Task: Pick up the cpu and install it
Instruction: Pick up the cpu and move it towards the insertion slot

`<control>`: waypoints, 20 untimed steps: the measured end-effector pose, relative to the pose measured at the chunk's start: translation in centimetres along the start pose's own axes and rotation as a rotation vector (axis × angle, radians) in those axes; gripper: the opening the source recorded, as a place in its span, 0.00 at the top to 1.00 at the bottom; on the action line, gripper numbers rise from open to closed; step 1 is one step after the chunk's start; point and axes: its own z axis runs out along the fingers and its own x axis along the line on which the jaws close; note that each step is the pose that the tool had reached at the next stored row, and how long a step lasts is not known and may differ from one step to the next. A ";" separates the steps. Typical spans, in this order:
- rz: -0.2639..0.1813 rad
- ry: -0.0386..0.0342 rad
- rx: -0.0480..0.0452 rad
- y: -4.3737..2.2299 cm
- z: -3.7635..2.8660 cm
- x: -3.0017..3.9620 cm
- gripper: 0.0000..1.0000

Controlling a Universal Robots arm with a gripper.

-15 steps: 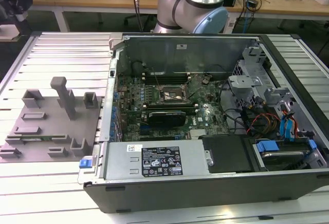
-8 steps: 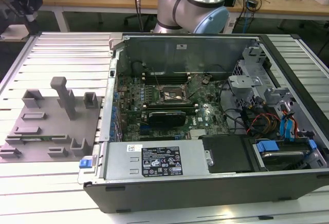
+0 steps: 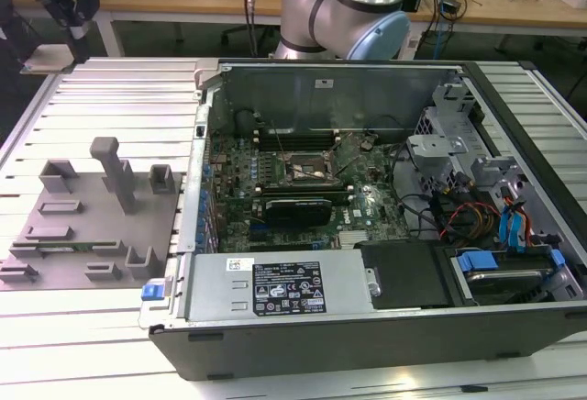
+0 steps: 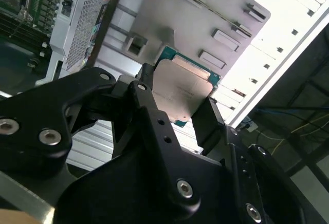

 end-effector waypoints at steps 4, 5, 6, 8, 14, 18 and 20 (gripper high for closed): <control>0.000 0.0000 0.0000 0.02 0.02 -0.92 0.45; 0.000 0.0000 0.0000 0.02 0.03 -1.14 0.45; 0.000 0.0001 0.0000 0.03 0.03 -1.34 0.45; 0.000 0.0000 0.0000 0.04 0.05 -1.79 0.45; 0.000 0.0001 0.0000 0.10 0.11 -4.15 0.45; 0.000 0.0000 -0.0001 0.13 0.15 -5.66 0.45; 0.000 0.0001 0.0000 0.16 0.17 -6.61 0.45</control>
